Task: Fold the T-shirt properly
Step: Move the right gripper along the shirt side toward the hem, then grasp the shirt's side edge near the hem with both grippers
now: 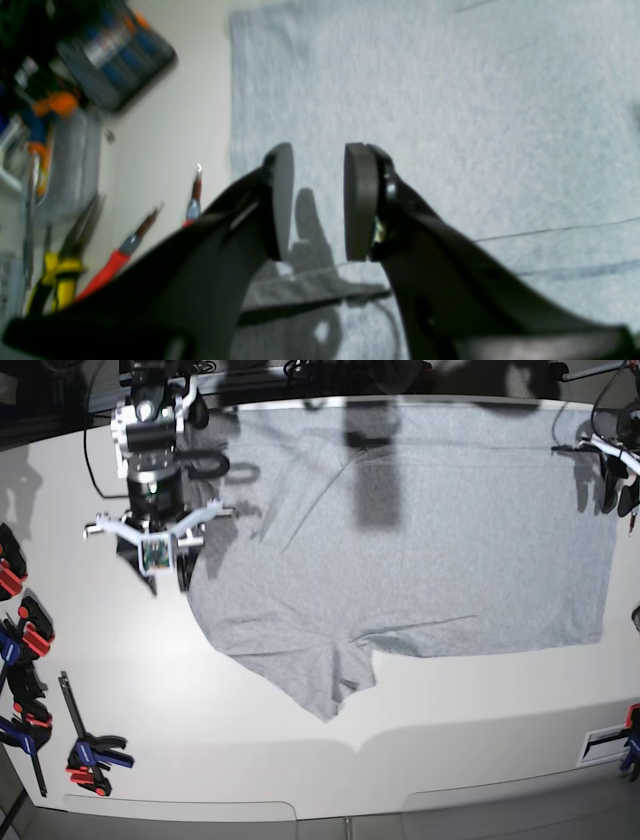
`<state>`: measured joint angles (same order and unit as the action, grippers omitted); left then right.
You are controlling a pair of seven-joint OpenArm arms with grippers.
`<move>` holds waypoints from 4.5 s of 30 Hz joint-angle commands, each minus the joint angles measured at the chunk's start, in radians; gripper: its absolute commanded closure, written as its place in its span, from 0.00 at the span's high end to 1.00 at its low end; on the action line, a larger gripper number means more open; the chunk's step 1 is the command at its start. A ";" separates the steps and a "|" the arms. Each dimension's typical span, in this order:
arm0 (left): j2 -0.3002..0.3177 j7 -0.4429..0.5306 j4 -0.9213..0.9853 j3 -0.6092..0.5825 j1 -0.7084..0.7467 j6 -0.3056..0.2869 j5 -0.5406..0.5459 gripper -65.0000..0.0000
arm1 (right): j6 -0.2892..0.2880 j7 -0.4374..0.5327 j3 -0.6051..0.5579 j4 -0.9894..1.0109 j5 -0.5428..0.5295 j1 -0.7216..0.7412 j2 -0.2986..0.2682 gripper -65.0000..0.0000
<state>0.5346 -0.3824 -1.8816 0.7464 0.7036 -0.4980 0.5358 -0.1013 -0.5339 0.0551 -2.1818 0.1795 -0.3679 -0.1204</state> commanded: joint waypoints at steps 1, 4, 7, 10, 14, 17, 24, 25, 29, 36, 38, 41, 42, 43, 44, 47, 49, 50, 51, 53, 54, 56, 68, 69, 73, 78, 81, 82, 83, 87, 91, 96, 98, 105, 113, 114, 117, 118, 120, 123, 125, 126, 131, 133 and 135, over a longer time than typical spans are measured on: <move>0.014 0.021 -0.014 0.011 0.005 0.006 0.008 0.25 | 0.012 0.044 0.015 0.032 0.004 0.056 -0.004 0.47; 0.014 0.014 -0.009 0.011 0.006 0.005 0.007 0.25 | -0.002 0.074 0.063 0.244 -0.018 0.234 -0.004 0.47; 0.014 0.009 -0.003 0.011 0.006 0.005 0.007 0.25 | -0.090 0.028 0.128 0.525 -0.137 0.448 -0.005 0.49; 0.013 0.009 -0.003 0.011 0.006 0.006 0.007 0.25 | -0.266 -0.145 0.215 0.821 -0.275 0.666 -0.016 0.50; 0.011 0.005 -0.003 0.011 0.006 0.006 0.004 0.25 | -0.435 -0.284 0.313 1.180 -0.527 0.871 -0.082 0.50; 0.011 0.005 -0.003 0.011 0.006 0.006 0.005 0.25 | -0.461 -0.305 0.329 1.393 -0.533 0.965 -0.128 0.50; 0.011 0.010 -0.003 0.011 0.006 0.009 0.008 0.25 | -0.459 -0.299 0.326 1.579 -0.472 0.998 -0.148 0.50; 0.011 0.010 -0.003 0.011 0.006 0.009 0.008 0.25 | -0.460 -0.303 0.320 1.579 -0.473 0.993 -0.142 0.50; 0.011 0.050 -0.003 0.011 0.006 0.009 0.008 0.25 | -0.459 -0.309 0.267 1.579 -0.478 0.985 -0.114 0.50; 0.011 0.114 -0.003 0.011 0.006 0.009 0.007 0.25 | -0.459 -0.316 0.156 1.579 -0.476 0.985 -0.077 0.50; 0.011 0.114 -0.003 0.011 0.006 0.008 0.007 0.25 | -0.455 -0.316 0.136 1.579 -0.473 0.985 -0.070 0.50; 0.011 0.114 -0.003 0.011 0.005 0.008 0.007 0.25 | -0.444 -0.315 0.126 1.579 -0.471 0.985 -0.064 0.44; 0.011 0.114 -0.003 0.011 0.005 0.008 0.007 0.25 | -0.444 -0.315 0.127 1.579 -0.470 0.985 -0.063 0.38; 0.012 0.114 -0.003 0.011 0.006 0.009 0.007 0.25 | -0.444 -0.315 0.128 1.579 -0.470 0.985 -0.062 0.29; 0.012 0.114 -0.003 0.011 0.005 0.008 0.006 0.25 | -0.444 -0.314 0.128 1.579 -0.470 0.985 -0.063 0.18; 0.015 0.104 -0.002 0.011 -0.018 0.009 0.007 0.25 | -0.444 -0.269 0.127 1.579 -0.471 0.983 -0.060 0.00; 0.024 0.077 0.012 0.011 -0.067 0.026 0.007 0.25 | -0.445 -0.237 0.127 1.578 -0.470 0.980 -0.058 0.00; 0.031 0.059 0.027 0.011 -0.100 0.071 0.008 0.25 | -0.445 -0.233 0.127 1.578 -0.470 0.980 -0.057 0.00; 0.037 0.053 0.048 0.011 -0.140 0.121 0.016 0.25 | -0.445 -0.234 0.127 1.578 -0.470 0.980 -0.056 0.00; 0.056 0.053 0.113 0.010 -0.225 0.175 0.036 0.25 | -0.445 -0.235 0.127 1.578 -0.468 0.980 -0.057 0.00; 0.072 0.053 0.158 0.009 -0.269 0.173 0.057 0.25 | -0.445 -0.237 0.127 1.578 -0.461 0.980 -0.057 0.00; 0.113 0.053 0.270 -0.010 -0.364 0.173 0.091 0.25 | -0.445 -0.236 0.127 1.578 -0.434 0.980 -0.056 0.00; 0.272 0.145 1.329 -0.444 -1.156 0.170 0.128 0.25 | -0.445 -0.230 0.127 1.578 -0.418 0.980 -0.056 0.00; 0.265 0.161 1.411 -0.479 -1.205 0.169 0.127 0.25 | -0.445 -0.230 0.127 1.578 -0.418 0.980 -0.056 0.00; 0.227 0.198 1.640 -0.549 -1.310 0.170 0.127 0.29 | -0.445 -0.230 0.127 1.578 -0.418 0.980 -0.056 0.00; 0.175 0.203 1.680 -0.549 -1.316 0.169 0.088 0.47 | -0.445 -0.230 0.127 1.578 -0.418 0.980 -0.057 0.00; 0.151 0.225 1.679 -0.549 -1.319 0.170 0.074 0.47 | -0.445 -0.230 0.127 1.578 -0.418 0.980 -0.057 0.00; 0.143 0.232 1.678 -0.549 -1.321 0.170 0.074 0.47 | -0.445 -0.230 0.127 1.578 -0.418 0.980 -0.057 0.00; 0.135 0.239 1.678 -0.549 -1.322 0.170 0.074 0.47 | -0.445 -0.230 0.127 1.578 -0.418 0.980 -0.057 0.00; 0.104 0.259 1.678 -0.549 -1.327 0.170 0.065 0.47 | -0.445 -0.230 0.127 1.578 -0.418 0.980 -0.056 0.00; 0.080 0.264 1.678 -0.549 -1.353 0.169 0.040 0.47 | -0.445 -0.230 0.127 1.578 -0.418 0.980 -0.057 0.00; 0.063 0.264 1.678 -0.551 -1.399 0.169 0.036 0.47 | -0.445 -0.230 0.127 1.578 -0.419 0.980 -0.057 0.00; 0.061 0.264 1.678 -0.551 -1.414 0.169 0.026 0.47 | -0.445 -0.230 0.127 1.578 -0.418 0.980 -0.056 0.00; 0.066 0.282 1.678 -0.551 -1.433 0.169 0.015 0.25 | -0.445 -0.230 0.127 1.578 -0.418 0.980 -0.057 0.00; 0.067 0.283 1.678 -0.551 -1.432 0.169 0.015 0.00 | -0.445 -0.229 0.127 1.578 -0.426 0.980 -0.057 0.00; 0.067 0.284 1.678 -0.551 -1.432 0.169 0.015 0.00 | -0.445 -0.229 0.127 1.578 -0.426 0.980 -0.057 0.00; 0.068 0.288 1.678 -0.551 -1.432 0.169 0.015 0.00 | -0.445 -0.230 0.128 1.574 -0.454 0.983 -0.059 0.00; 0.068 0.292 1.678 -0.551 -1.432 0.169 0.015 0.00 | -0.446 -0.233 0.128 1.572 -0.484 0.984 -0.061 0.00; 0.069 0.297 1.678 -0.551 -1.432 0.169 0.014 0.00 | -0.446 -0.237 0.128 1.569 -0.527 0.988 -0.063 0.00; 0.082 0.320 1.678 -0.551 -1.432 0.169 -0.040 0.00 | -0.447 -0.242 0.128 1.569 -0.529 0.991 -0.060 0.00; 0.102 0.380 1.678 -0.551 -1.432 0.174 -0.144 0.12 | -0.447 -0.253 0.128 1.569 -0.518 0.991 -0.061 0.00; 0.117 0.397 1.678 -0.551 -1.430 0.181 -0.169 0.26 | -0.448 -0.256 0.127 1.569 -0.507 0.990 -0.062 0.00; 0.199 0.391 1.678 -0.551 -1.413 0.214 -0.104 0.38 | -0.448 -0.252 0.128 1.569 -0.468 0.991 -0.068 0.00; 0.215 0.383 1.678 -0.551 -1.400 0.213 -0.077 0.38 | -0.448 -0.248 0.127 1.569 -0.468 0.991 -0.068 0.00; 0.216 0.376 1.678 -0.551 -1.381 0.210 -0.050 0.39 | -0.448 -0.248 0.128 1.569 -0.470 0.990 -0.068 0.00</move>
<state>0.7338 -0.0238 -0.1898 0.1955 -0.6540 -0.2775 0.4751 -0.5507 -0.7818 0.1844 -0.6022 -0.2951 0.5957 -0.1802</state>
